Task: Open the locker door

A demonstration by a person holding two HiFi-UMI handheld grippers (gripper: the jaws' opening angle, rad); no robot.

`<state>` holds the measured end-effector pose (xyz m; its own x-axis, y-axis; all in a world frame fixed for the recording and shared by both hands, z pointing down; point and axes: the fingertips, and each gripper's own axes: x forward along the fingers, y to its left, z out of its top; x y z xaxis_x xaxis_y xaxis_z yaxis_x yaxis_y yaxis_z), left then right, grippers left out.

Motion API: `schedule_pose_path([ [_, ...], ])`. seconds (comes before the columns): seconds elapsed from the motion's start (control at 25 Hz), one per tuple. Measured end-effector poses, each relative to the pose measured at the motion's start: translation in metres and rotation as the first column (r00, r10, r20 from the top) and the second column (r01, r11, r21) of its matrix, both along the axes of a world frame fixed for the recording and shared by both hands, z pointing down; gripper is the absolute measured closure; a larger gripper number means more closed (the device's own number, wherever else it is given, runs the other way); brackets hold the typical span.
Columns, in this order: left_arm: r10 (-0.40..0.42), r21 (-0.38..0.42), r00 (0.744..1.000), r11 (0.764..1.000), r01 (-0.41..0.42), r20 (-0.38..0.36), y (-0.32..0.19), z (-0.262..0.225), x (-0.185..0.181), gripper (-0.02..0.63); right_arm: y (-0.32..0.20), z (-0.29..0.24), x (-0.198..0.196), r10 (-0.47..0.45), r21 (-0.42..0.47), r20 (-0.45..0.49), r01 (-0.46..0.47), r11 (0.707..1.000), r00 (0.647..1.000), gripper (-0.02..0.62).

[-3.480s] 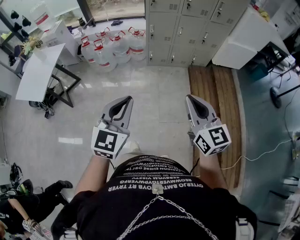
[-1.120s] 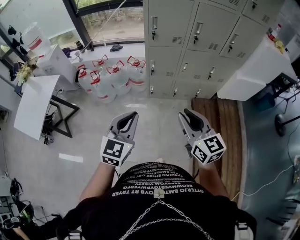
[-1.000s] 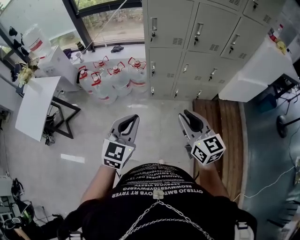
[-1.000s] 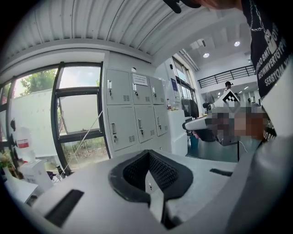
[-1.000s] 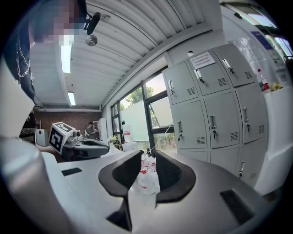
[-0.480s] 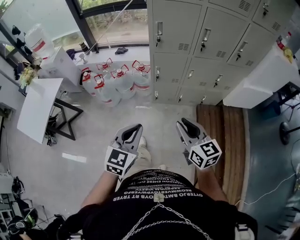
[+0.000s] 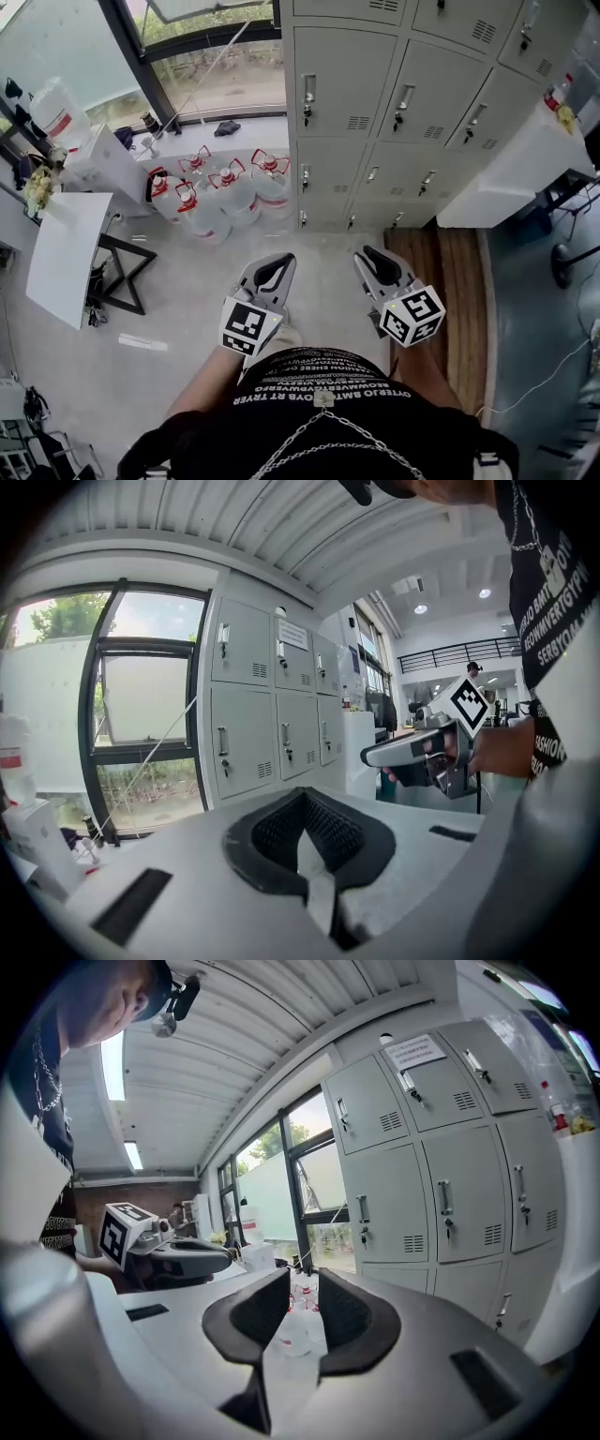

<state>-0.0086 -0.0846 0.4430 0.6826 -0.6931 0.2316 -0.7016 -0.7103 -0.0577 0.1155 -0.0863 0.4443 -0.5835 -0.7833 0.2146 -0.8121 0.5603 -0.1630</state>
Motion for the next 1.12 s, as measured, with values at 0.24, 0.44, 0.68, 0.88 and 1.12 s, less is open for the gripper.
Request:
schedule_pose_path([
  [0.24, 0.003, -0.024, 1.0, 1.0, -0.002, 0.006, -0.048, 0.003, -0.016, 0.607, -0.047, 0.005, -0.025, -0.03, -0.038, -0.016, 0.029, 0.999, 0.999, 0.525],
  [0.44, 0.012, -0.043, 1.0, 0.999, -0.012, -0.006, -0.083, 0.006, -0.025, 0.607, -0.083, -0.003, -0.034, -0.016, -0.03, -0.015, 0.016, 0.999, 1.0, 0.525],
  [0.68, 0.055, -0.01, 0.998, 0.998, -0.055, -0.018, -0.131, -0.006, -0.04, 0.606, -0.131, -0.012, -0.054, 0.015, -0.01, -0.014, -0.016, 1.0, 1.0, 0.525],
  [0.88, 0.068, 0.019, 0.998, 0.998, -0.067, -0.014, -0.177, -0.015, -0.067, 0.606, -0.173, -0.019, -0.084, 0.02, 0.012, -0.007, -0.02, 1.0, 1.0, 0.526],
  [1.12, 0.076, 0.031, 0.996, 0.997, -0.075, -0.035, -0.215, -0.019, -0.097, 0.606, -0.214, -0.02, -0.117, 0.015, 0.012, -0.018, -0.014, 1.0, 1.0, 0.528],
])
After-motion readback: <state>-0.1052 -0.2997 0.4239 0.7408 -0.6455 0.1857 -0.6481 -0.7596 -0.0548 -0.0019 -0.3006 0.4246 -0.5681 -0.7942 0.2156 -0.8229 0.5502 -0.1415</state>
